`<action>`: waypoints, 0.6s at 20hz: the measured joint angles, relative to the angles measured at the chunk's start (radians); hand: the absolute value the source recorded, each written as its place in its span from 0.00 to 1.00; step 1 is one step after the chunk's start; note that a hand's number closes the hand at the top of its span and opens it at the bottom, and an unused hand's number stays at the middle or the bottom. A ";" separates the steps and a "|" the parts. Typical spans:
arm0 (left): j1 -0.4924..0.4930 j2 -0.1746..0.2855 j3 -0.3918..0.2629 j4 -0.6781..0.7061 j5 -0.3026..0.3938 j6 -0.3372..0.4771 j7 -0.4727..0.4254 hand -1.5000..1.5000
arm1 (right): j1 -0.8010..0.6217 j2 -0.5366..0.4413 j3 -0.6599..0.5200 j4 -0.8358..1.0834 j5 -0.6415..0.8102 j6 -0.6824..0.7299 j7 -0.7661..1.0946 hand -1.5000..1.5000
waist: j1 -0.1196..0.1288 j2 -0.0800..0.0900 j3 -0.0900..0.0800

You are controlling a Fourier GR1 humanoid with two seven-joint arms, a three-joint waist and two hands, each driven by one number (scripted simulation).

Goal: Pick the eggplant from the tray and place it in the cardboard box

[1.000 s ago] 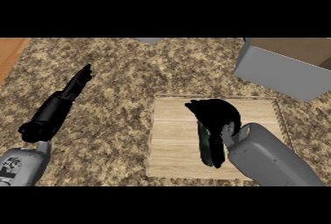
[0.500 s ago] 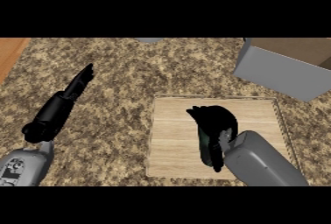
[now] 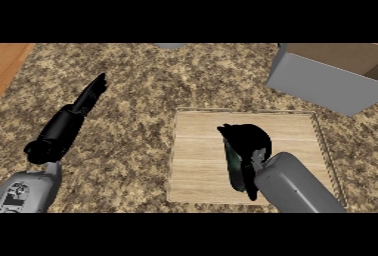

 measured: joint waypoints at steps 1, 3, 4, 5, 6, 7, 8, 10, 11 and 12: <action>0.000 -0.008 0.001 0.006 -0.009 0.000 -0.005 0.50 | -0.002 0.005 -0.003 0.005 0.018 -0.001 -0.013 1.00 | -0.001 -0.001 -0.001; 0.007 -0.013 0.005 -0.001 -0.011 -0.007 0.000 0.50 | -0.001 -0.010 -0.001 -0.007 0.039 -0.006 -0.069 1.00 | -0.001 -0.004 -0.002; 0.001 -0.020 0.006 0.015 -0.018 -0.005 -0.013 0.50 | -0.007 -0.018 0.001 0.000 0.053 -0.021 -0.107 1.00 | -0.001 -0.004 -0.002; 0.006 -0.018 0.010 0.015 -0.017 -0.011 -0.021 0.50 | -0.004 -0.025 0.006 0.006 0.072 -0.042 -0.142 1.00 | 0.000 -0.005 -0.003; 0.009 -0.014 0.016 0.010 -0.017 -0.017 -0.022 0.50 | -0.001 -0.036 0.009 0.006 0.089 -0.065 -0.179 1.00 | 0.000 -0.006 -0.003; 0.007 -0.021 0.013 0.003 -0.024 -0.013 -0.016 0.50 | 0.003 -0.040 0.015 0.012 0.112 -0.096 -0.211 1.00 | 0.000 -0.008 -0.004; 0.001 -0.024 0.017 0.011 -0.026 -0.016 -0.014 0.50 | 0.004 -0.043 0.013 0.011 0.126 -0.109 -0.236 1.00 | 0.000 -0.008 -0.004; 0.005 -0.023 0.025 0.005 -0.024 -0.029 -0.010 0.50 | 0.005 -0.028 0.024 0.018 0.168 -0.141 -0.257 1.00 | -0.001 -0.009 -0.006; 0.007 -0.025 0.028 0.004 -0.027 -0.030 -0.012 0.50 | 0.022 -0.031 0.027 -0.002 0.183 -0.154 -0.267 1.00 | -0.002 -0.009 -0.006; 0.014 -0.028 0.025 -0.023 -0.026 -0.033 0.006 0.50 | 0.014 -0.026 0.026 0.008 0.197 -0.165 -0.283 1.00 | -0.001 -0.009 -0.006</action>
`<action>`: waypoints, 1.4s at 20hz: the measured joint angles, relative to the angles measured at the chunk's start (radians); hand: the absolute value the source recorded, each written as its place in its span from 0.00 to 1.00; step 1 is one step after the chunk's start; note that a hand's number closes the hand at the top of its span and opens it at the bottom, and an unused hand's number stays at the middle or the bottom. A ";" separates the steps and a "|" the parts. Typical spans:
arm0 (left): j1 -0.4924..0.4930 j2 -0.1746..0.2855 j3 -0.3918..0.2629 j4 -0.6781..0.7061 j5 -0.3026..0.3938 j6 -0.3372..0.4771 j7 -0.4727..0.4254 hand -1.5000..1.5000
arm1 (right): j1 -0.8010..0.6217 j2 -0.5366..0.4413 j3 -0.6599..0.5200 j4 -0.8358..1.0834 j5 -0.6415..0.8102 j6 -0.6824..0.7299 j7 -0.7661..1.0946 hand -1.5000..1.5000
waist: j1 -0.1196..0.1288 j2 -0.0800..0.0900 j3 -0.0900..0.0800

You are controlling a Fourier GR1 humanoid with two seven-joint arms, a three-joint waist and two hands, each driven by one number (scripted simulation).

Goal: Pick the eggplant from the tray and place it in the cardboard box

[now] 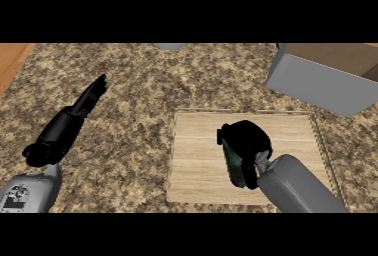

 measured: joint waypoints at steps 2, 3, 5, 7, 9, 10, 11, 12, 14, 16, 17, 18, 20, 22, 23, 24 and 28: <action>-0.001 -0.004 0.003 0.005 -0.007 -0.002 -0.003 0.50 | -0.005 -0.003 -0.002 0.012 0.021 -0.033 -0.057 1.00 | 0.000 0.002 0.001; -0.005 0.001 0.010 0.011 -0.006 -0.006 -0.007 0.50 | -0.010 -0.005 0.001 0.013 0.027 -0.053 -0.093 1.00 | 0.001 0.004 0.001; -0.016 -0.001 0.012 0.003 -0.003 -0.009 0.007 0.50 | -0.020 -0.018 0.005 0.011 0.029 -0.102 -0.188 1.00 | 0.003 0.007 0.004; -0.011 -0.011 0.001 0.005 -0.013 -0.004 0.000 0.50 | -0.037 -0.019 0.013 0.012 0.030 -0.159 -0.286 1.00 | 0.009 0.011 0.005; -0.006 -0.013 -0.001 0.013 -0.016 -0.006 -0.010 0.50 | -0.044 -0.021 0.010 0.017 0.033 -0.232 -0.380 1.00 | 0.010 0.013 0.006; -0.010 -0.010 0.006 0.022 -0.012 -0.010 -0.017 0.50 | -0.046 -0.030 0.002 0.012 0.032 -0.261 -0.423 1.00 | 0.008 0.013 0.006; -0.005 -0.013 0.005 0.028 -0.018 -0.006 -0.028 0.50 | -0.054 -0.031 -0.009 0.019 0.035 -0.298 -0.461 1.00 | 0.008 0.013 0.006; -0.005 -0.012 0.008 0.026 -0.016 -0.010 -0.025 0.50 | -0.048 -0.031 -0.013 0.014 0.041 -0.333 -0.491 1.00 | 0.007 0.012 0.006; -0.007 -0.007 0.019 0.034 -0.009 -0.017 -0.033 0.50 | -0.056 -0.047 -0.032 -0.015 0.047 -0.372 -0.541 1.00 | 0.003 0.011 0.006; 0.005 -0.005 0.023 0.023 -0.011 -0.018 -0.032 0.50 | -0.055 -0.072 -0.052 -0.074 0.053 -0.391 -0.567 1.00 | 0.000 0.009 0.006; 0.009 -0.012 0.018 0.019 -0.020 -0.011 -0.032 0.50 | -0.056 -0.076 -0.064 -0.104 0.053 -0.395 -0.572 1.00 | -0.002 0.008 0.006; 0.017 -0.014 0.016 0.009 -0.024 -0.009 -0.029 0.50 | -0.064 -0.087 -0.090 -0.121 0.044 -0.391 -0.586 1.00 | -0.001 0.008 0.006; 0.012 -0.020 0.017 0.017 -0.030 -0.005 -0.029 0.50 | -0.063 -0.106 -0.142 -0.178 0.017 -0.376 -0.582 1.00 | -0.006 0.007 0.006; 0.006 -0.018 0.025 0.012 -0.025 -0.009 -0.018 0.50 | -0.065 -0.101 -0.202 -0.221 -0.011 -0.367 -0.538 1.00 | -0.009 0.006 0.006; 0.007 -0.018 0.027 0.009 -0.021 -0.010 -0.013 0.50 | -0.070 -0.092 -0.234 -0.237 -0.027 -0.361 -0.504 1.00 | -0.009 0.006 0.006; 0.016 -0.020 0.026 -0.001 -0.023 -0.009 -0.011 0.50 | -0.062 -0.090 -0.268 -0.254 -0.044 -0.363 -0.479 1.00 | -0.010 0.005 0.006; 0.010 -0.012 0.033 0.019 -0.023 -0.021 -0.027 0.50 | -0.107 -0.068 -0.412 -0.251 -0.107 -0.356 -0.360 1.00 | -0.010 0.007 0.006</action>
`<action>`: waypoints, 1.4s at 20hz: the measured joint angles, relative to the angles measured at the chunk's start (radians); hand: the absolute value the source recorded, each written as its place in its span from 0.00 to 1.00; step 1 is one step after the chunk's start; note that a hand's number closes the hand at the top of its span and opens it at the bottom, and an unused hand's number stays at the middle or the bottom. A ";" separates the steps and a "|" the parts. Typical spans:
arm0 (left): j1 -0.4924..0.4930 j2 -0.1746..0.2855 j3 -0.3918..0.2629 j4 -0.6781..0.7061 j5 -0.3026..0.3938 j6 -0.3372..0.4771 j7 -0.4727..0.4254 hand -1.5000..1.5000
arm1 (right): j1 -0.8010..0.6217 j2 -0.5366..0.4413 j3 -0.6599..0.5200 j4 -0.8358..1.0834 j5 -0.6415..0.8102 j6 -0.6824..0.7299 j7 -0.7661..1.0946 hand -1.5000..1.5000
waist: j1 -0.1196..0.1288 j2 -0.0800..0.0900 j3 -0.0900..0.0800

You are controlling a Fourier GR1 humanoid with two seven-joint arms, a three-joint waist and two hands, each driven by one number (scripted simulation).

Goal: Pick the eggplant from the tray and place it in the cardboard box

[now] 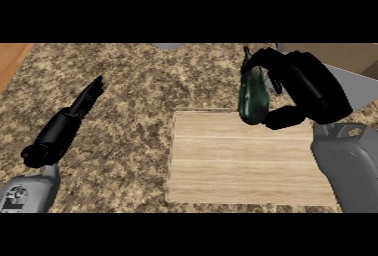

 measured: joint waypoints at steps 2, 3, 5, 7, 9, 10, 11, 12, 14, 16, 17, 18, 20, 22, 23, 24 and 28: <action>-0.014 0.000 0.007 0.010 0.004 -0.005 -0.002 0.50 | -0.032 -0.003 -0.063 0.039 -0.013 -0.008 0.030 1.00 | 0.004 0.002 0.000; -0.023 0.001 0.008 0.026 0.002 -0.007 -0.007 0.50 | -0.047 -0.011 -0.096 0.059 -0.024 -0.009 0.035 1.00 | 0.005 0.003 0.000; -0.018 -0.005 -0.001 0.008 -0.004 -0.007 0.005 0.50 | -0.092 -0.025 -0.157 0.129 -0.035 -0.020 0.042 1.00 | 0.012 0.004 0.000; -0.005 -0.006 -0.001 -0.004 -0.002 -0.014 0.004 0.50 | -0.140 -0.042 -0.203 0.209 -0.039 -0.029 0.042 1.00 | 0.017 0.005 0.000; -0.025 -0.016 -0.005 0.012 -0.013 -0.008 0.005 0.50 | -0.188 -0.067 -0.246 0.301 -0.047 -0.035 0.019 1.00 | 0.019 0.006 0.000; -0.023 -0.017 -0.005 0.008 -0.012 -0.010 0.005 0.50 | -0.216 -0.083 -0.261 0.358 -0.040 -0.045 0.001 1.00 | 0.022 0.007 0.000; -0.019 -0.015 -0.003 0.015 -0.015 -0.012 -0.008 0.50 | -0.239 -0.100 -0.268 0.401 -0.027 -0.052 -0.012 1.00 | 0.024 0.008 0.000; -0.019 -0.010 0.002 0.017 -0.012 -0.019 -0.012 0.50 | -0.254 -0.119 -0.274 0.451 -0.012 -0.064 -0.035 1.00 | 0.026 0.008 0.000; -0.036 -0.013 0.003 0.024 -0.010 -0.023 -0.003 0.50 | -0.287 -0.164 -0.279 0.551 0.009 -0.052 -0.078 1.00 | 0.030 0.011 0.000; -0.025 -0.023 -0.008 0.005 -0.012 -0.022 0.002 0.50 | -0.312 -0.199 -0.271 0.640 0.033 -0.032 -0.109 1.00 | 0.036 0.012 0.000; -0.026 -0.028 -0.014 0.008 -0.016 -0.022 0.003 0.50 | -0.318 -0.214 -0.265 0.682 0.042 -0.012 -0.123 1.00 | 0.037 0.013 0.000; -0.028 -0.028 -0.012 0.007 -0.014 -0.023 0.001 0.50 | -0.328 -0.230 -0.258 0.727 0.053 0.007 -0.136 1.00 | 0.041 0.015 0.000; -0.048 -0.036 -0.016 0.009 -0.019 -0.017 0.015 0.50 | -0.356 -0.258 -0.247 0.816 0.069 0.050 -0.162 1.00 | 0.045 0.017 0.001; -0.043 -0.034 -0.012 0.006 -0.017 -0.022 0.011 0.50 | -0.378 -0.287 -0.241 0.906 0.087 0.072 -0.208 1.00 | 0.050 0.018 0.001; -0.052 -0.037 -0.017 0.000 -0.019 -0.022 0.024 0.50 | -0.389 -0.305 -0.238 0.948 0.094 0.085 -0.240 1.00 | 0.052 0.019 0.001; -0.061 -0.044 -0.021 0.007 -0.026 -0.015 0.024 0.50 | -0.403 -0.324 -0.231 0.987 0.105 0.103 -0.264 1.00 | 0.053 0.021 0.001; -0.057 -0.046 -0.022 0.019 -0.032 -0.017 0.000 0.50 | -0.429 -0.361 -0.191 1.123 0.166 0.128 -0.328 0.00 | 0.062 0.025 0.002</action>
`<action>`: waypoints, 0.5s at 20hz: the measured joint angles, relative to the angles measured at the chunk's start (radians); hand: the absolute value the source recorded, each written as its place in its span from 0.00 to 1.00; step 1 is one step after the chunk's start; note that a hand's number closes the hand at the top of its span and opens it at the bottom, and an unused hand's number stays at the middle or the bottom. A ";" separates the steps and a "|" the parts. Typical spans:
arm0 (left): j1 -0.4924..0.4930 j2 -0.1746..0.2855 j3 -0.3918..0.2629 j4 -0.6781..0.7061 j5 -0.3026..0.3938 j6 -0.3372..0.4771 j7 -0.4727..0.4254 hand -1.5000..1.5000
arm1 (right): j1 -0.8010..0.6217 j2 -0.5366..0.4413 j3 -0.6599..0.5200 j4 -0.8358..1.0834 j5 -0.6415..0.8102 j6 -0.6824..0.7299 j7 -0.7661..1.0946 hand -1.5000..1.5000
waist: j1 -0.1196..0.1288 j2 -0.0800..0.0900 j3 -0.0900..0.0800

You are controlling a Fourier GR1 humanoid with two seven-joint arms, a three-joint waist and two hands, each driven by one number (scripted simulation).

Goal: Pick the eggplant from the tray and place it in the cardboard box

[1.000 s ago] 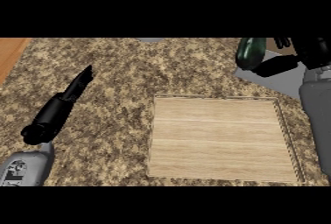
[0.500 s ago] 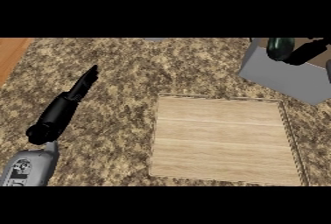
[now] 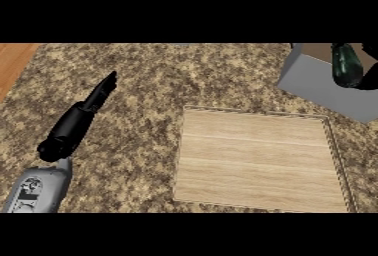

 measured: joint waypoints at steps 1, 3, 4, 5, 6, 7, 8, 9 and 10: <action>-0.004 -0.005 -0.002 -0.001 -0.001 0.003 0.007 0.50 | -0.007 -0.010 0.008 0.030 0.011 0.014 -0.021 0.00 | 0.001 0.000 0.000; -0.002 -0.008 -0.005 0.004 -0.006 0.004 0.000 0.50 | -0.021 -0.024 0.022 0.081 0.026 0.044 -0.081 0.00 | 0.004 0.001 0.000; -0.002 -0.006 -0.002 0.000 -0.001 -0.002 0.000 0.50 | -0.028 -0.034 0.027 0.104 0.031 0.059 -0.116 0.00 | 0.006 0.001 0.000; -0.007 -0.008 -0.003 0.003 0.000 -0.003 0.003 0.50 | -0.037 -0.038 0.029 0.123 0.034 0.070 -0.150 0.00 | 0.006 0.001 0.000; -0.011 -0.008 -0.002 0.007 -0.003 0.000 0.001 0.50 | -0.044 -0.042 0.029 0.138 0.033 0.082 -0.188 0.00 | 0.004 0.001 0.001; -0.011 -0.009 -0.005 0.005 -0.008 0.001 0.002 0.50 | -0.049 -0.050 0.024 0.153 0.028 0.089 -0.228 0.00 | 0.005 0.001 0.001; -0.018 -0.007 -0.001 0.007 -0.008 0.001 0.005 0.50 | -0.050 -0.047 0.010 0.165 0.015 0.082 -0.258 0.00 | 0.004 0.002 0.001; -0.016 -0.005 0.003 0.008 -0.007 0.001 0.002 0.50 | -0.053 -0.048 -0.011 0.176 -0.007 0.083 -0.291 0.00 | 0.003 0.002 0.002; -0.019 -0.006 0.002 0.009 -0.007 0.001 0.005 0.50 | -0.062 -0.041 -0.039 0.185 -0.035 0.085 -0.310 0.00 | 0.002 0.001 0.002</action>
